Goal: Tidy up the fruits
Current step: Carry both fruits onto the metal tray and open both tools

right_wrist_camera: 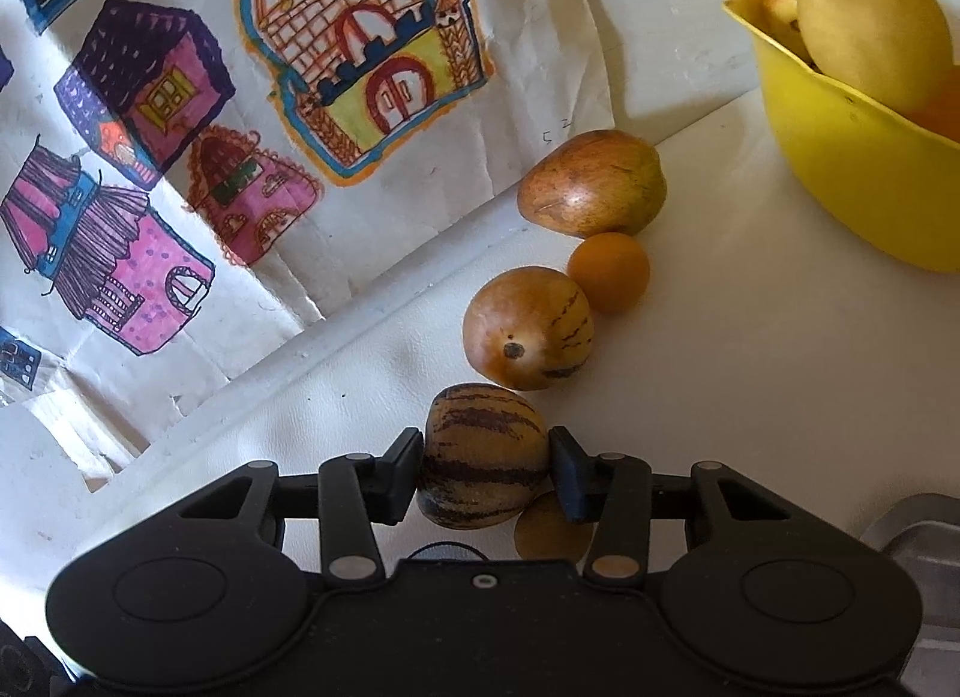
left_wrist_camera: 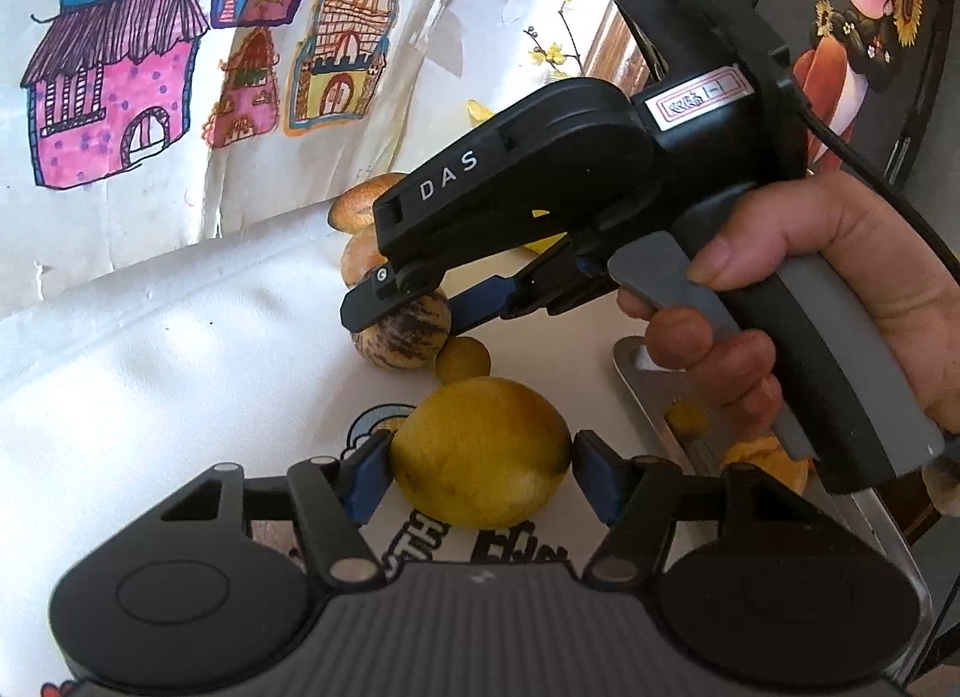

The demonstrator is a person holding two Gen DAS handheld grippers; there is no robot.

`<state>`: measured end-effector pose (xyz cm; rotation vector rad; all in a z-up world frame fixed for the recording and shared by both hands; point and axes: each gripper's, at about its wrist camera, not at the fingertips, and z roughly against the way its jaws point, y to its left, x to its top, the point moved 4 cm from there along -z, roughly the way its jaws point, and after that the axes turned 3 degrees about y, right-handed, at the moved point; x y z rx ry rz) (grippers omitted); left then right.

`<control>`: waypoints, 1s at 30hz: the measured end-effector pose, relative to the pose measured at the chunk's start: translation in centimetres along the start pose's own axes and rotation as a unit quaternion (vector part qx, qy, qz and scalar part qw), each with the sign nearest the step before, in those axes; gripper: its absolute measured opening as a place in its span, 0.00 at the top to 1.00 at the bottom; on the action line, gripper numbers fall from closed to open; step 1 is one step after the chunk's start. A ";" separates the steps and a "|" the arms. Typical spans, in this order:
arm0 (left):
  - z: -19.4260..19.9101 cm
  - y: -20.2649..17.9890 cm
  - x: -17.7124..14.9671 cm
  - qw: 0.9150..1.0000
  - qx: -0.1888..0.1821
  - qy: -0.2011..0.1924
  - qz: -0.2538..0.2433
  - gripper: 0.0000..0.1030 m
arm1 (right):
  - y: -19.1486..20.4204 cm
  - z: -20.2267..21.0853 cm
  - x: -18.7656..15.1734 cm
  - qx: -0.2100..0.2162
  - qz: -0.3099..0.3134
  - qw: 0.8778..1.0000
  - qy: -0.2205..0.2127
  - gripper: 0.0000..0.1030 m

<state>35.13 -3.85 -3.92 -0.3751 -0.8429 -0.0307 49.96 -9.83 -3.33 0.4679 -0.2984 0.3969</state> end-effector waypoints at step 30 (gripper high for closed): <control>2.9 -3.8 -3.4 0.998 -0.046 0.039 0.025 0.35 | -5.5 12.1 -9.3 0.038 -0.076 0.994 -0.071 0.55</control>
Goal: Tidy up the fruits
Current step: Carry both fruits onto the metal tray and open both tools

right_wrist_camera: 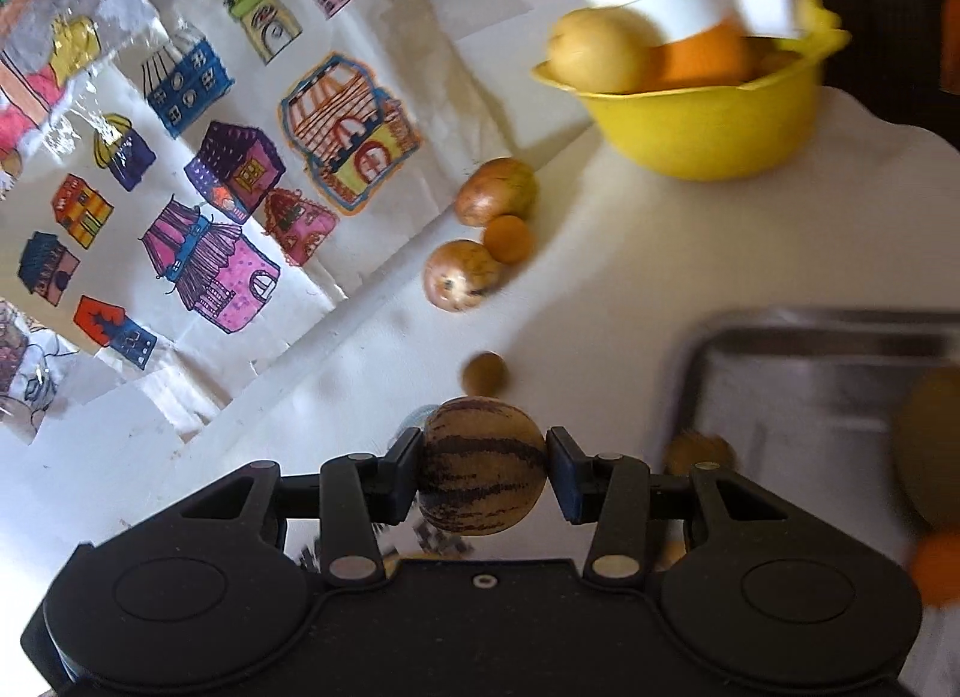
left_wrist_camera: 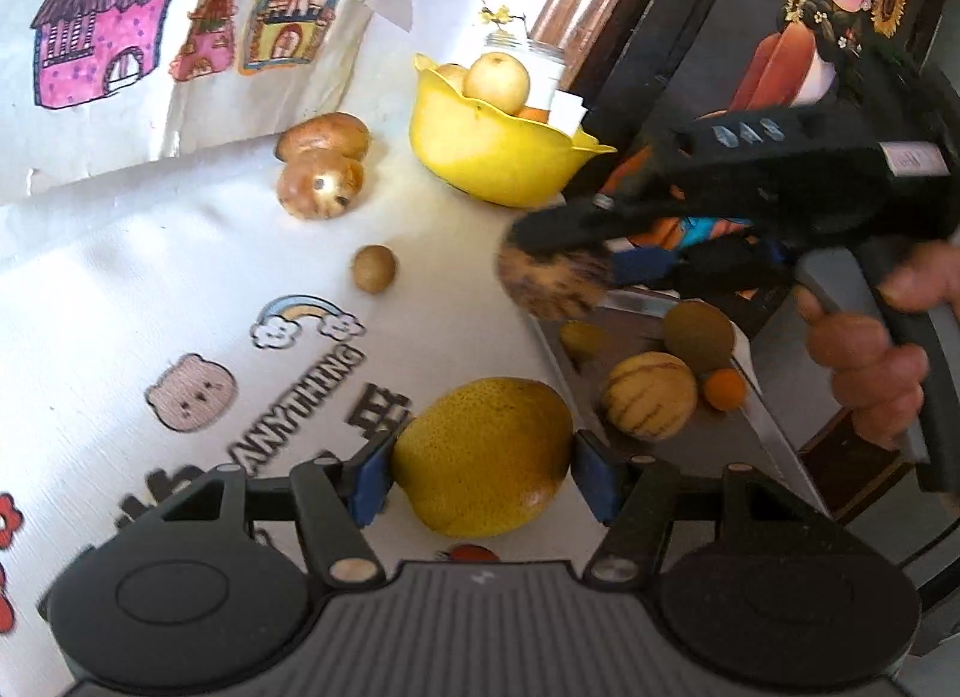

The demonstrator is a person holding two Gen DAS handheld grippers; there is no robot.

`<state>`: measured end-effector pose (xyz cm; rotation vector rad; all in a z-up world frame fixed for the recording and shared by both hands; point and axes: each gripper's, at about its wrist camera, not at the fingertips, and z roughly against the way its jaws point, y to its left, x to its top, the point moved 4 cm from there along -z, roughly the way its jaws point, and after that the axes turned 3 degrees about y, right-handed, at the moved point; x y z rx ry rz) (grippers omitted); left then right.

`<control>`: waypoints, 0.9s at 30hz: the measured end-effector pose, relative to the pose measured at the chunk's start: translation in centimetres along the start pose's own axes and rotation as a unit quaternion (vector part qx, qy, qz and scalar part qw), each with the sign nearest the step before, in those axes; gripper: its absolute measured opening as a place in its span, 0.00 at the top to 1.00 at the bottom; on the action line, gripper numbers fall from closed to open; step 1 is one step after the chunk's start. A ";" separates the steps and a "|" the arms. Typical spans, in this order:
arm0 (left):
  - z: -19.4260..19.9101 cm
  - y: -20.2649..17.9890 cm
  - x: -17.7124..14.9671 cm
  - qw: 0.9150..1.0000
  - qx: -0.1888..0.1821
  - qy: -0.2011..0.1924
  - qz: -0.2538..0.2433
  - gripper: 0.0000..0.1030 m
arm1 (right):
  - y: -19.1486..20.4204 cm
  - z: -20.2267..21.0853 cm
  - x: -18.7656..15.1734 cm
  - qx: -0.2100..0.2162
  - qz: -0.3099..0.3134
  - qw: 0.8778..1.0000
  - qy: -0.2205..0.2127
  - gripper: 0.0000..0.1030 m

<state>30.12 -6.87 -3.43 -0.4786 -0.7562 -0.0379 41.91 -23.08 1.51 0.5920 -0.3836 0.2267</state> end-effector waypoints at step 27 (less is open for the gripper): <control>-3.5 -10.1 -1.9 0.998 -0.048 0.017 -0.036 0.35 | -12.7 9.5 -8.1 -0.049 -0.083 0.994 -0.060 0.55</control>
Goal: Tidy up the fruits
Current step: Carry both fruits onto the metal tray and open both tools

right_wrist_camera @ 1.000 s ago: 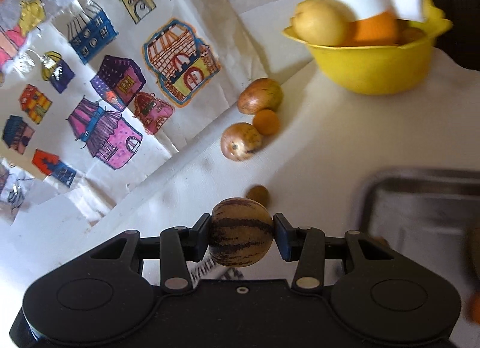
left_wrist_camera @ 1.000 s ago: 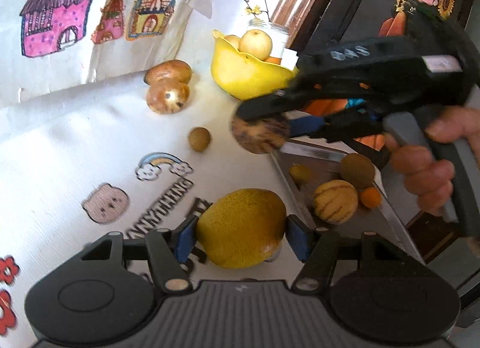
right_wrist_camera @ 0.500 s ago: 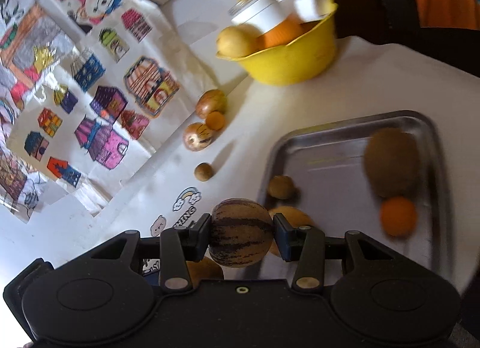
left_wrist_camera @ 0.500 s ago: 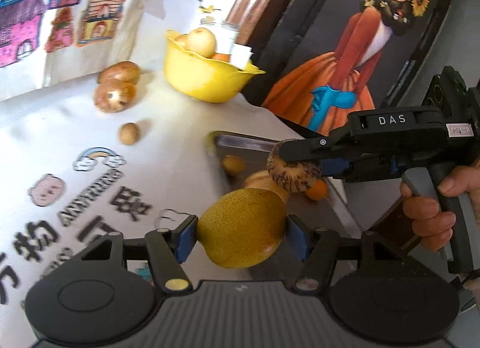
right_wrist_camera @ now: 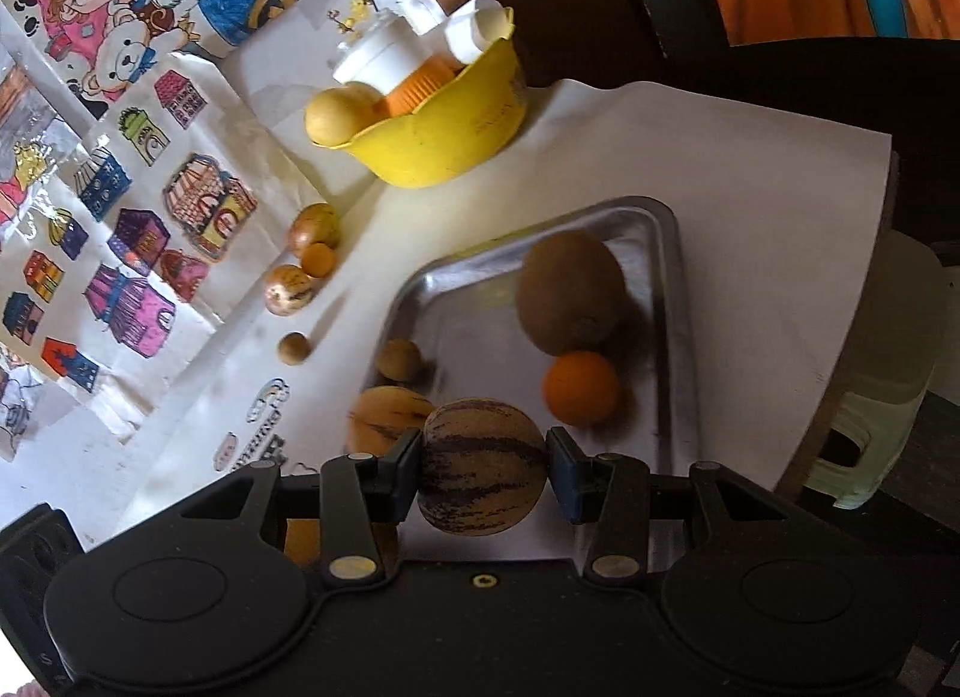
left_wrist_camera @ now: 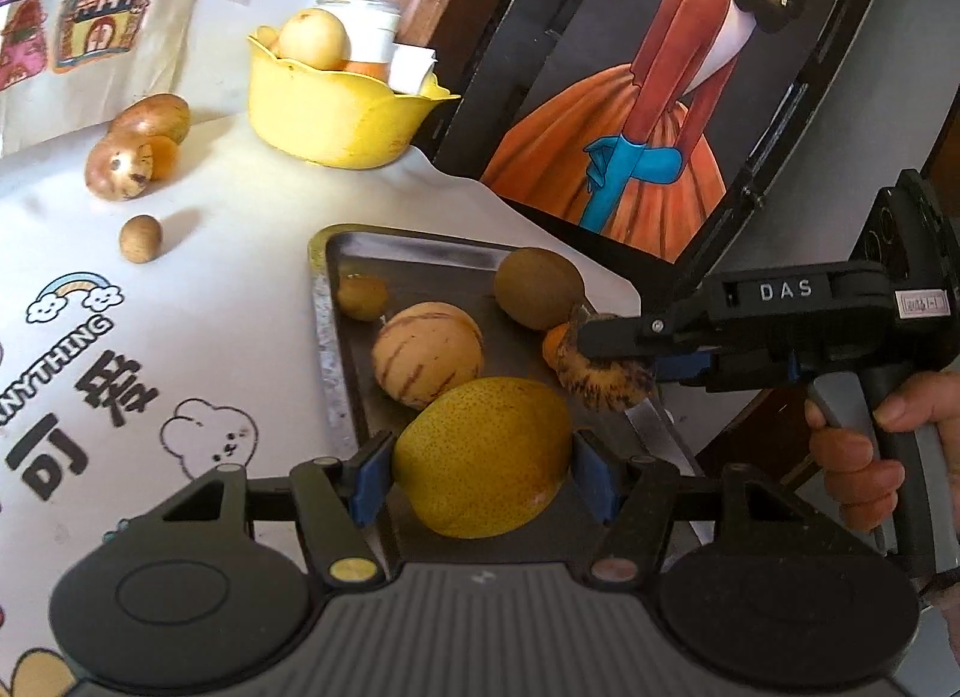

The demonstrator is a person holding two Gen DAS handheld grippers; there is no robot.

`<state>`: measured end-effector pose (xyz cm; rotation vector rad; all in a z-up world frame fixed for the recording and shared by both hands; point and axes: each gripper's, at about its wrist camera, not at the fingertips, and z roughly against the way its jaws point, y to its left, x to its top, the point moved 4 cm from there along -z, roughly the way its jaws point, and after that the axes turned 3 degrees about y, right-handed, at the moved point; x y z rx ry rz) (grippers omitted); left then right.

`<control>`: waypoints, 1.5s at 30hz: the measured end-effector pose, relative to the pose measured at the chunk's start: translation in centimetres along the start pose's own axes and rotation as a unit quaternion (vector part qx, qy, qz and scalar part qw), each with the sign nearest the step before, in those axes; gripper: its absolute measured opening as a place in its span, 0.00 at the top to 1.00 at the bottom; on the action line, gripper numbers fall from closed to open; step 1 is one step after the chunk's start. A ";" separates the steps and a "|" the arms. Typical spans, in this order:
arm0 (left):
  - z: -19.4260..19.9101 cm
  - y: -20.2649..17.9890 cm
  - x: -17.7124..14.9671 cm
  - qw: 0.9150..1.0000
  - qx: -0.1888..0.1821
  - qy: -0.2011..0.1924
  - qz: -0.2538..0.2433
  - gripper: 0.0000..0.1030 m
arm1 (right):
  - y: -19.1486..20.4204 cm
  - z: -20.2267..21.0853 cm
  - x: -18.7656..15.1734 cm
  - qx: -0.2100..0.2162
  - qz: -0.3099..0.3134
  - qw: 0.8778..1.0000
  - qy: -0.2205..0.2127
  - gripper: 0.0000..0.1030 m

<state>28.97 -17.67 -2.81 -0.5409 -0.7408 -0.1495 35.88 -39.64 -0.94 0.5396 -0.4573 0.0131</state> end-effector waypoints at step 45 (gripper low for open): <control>4.8 -2.1 0.5 0.997 0.080 -0.017 -0.012 0.02 | 1.4 4.2 -4.1 -0.094 0.102 0.988 -0.067 0.29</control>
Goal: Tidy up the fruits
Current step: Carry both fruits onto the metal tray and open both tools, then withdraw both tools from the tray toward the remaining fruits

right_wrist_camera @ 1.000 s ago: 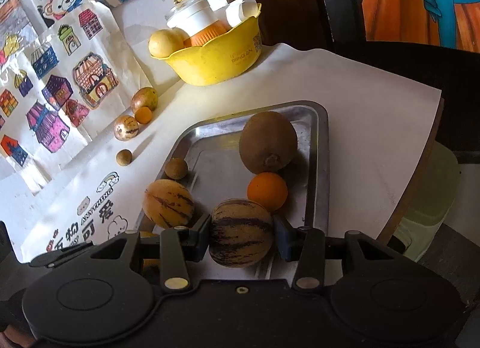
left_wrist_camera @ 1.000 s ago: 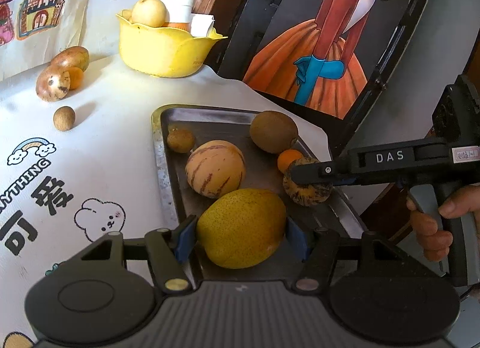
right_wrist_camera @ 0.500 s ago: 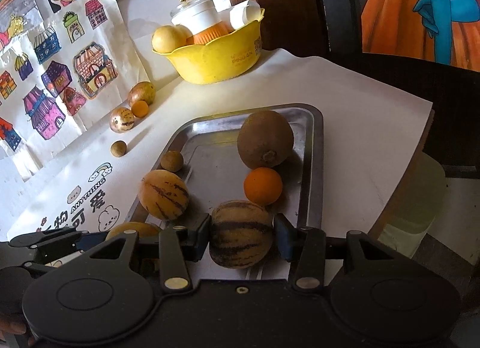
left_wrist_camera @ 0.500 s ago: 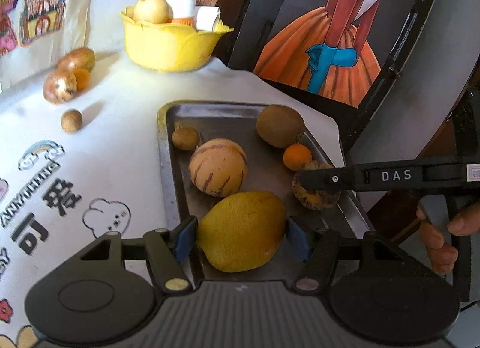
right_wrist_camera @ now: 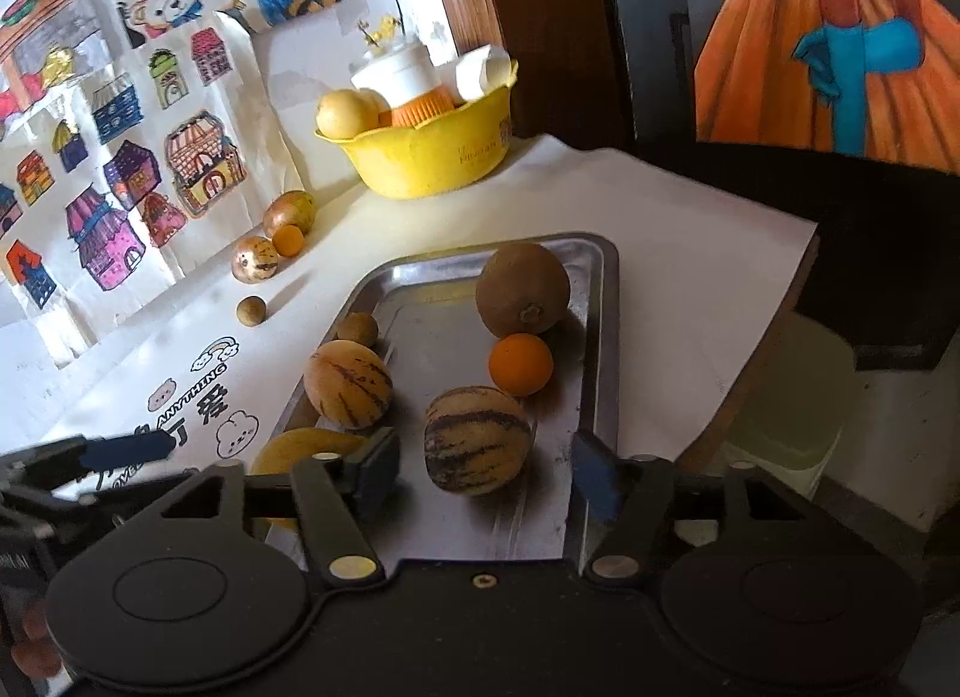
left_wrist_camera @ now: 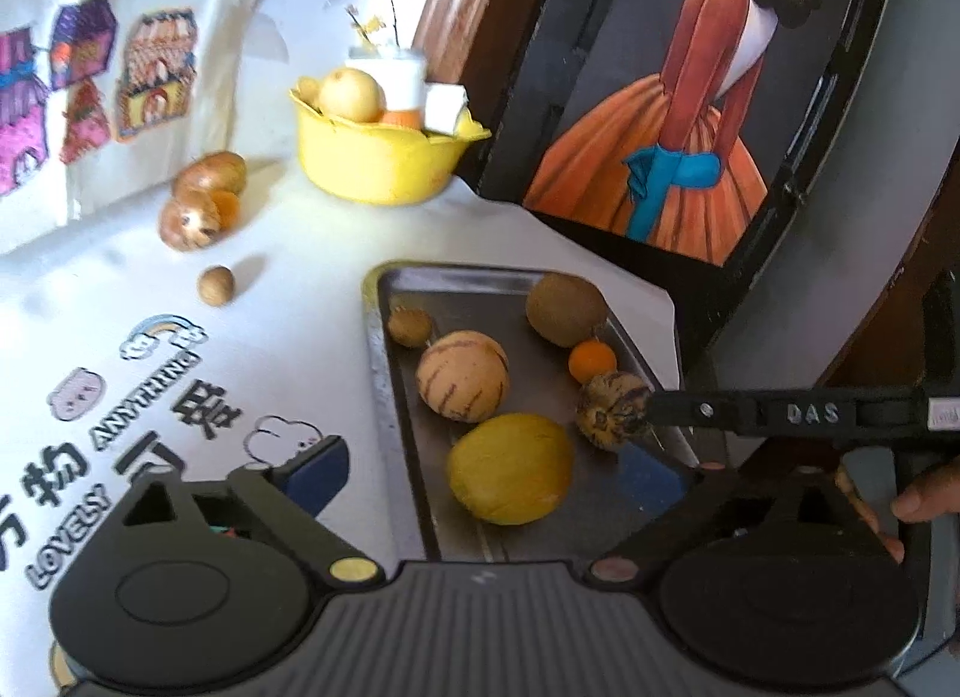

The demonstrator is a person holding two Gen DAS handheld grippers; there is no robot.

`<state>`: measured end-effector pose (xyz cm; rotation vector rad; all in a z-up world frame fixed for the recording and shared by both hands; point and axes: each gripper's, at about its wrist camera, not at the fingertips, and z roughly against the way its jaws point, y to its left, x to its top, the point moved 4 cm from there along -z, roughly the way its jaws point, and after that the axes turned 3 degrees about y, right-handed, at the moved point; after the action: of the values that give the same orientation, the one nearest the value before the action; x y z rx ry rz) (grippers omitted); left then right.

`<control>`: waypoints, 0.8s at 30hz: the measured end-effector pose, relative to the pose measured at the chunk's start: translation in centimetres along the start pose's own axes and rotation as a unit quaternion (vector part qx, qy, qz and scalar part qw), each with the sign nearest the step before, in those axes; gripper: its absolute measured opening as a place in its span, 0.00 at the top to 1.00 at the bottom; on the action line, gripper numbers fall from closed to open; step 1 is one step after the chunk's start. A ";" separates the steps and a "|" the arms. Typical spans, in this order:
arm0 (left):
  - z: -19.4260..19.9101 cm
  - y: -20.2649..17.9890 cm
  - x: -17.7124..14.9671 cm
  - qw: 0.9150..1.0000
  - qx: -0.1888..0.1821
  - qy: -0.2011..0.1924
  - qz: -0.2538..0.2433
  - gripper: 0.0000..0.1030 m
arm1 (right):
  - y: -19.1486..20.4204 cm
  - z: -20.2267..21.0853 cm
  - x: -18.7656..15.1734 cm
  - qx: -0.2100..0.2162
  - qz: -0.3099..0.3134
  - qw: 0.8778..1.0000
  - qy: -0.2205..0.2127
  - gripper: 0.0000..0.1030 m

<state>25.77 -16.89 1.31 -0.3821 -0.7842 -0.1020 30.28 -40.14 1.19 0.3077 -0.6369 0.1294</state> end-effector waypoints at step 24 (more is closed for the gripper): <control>6.8 3.7 -5.5 0.995 0.092 0.004 -0.037 0.01 | 9.0 7.0 -8.6 0.028 0.076 0.996 0.025 0.01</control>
<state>18.19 -11.24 0.67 -0.1777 -0.7930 -0.1002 17.55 -34.09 3.55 0.3095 -0.6076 0.3006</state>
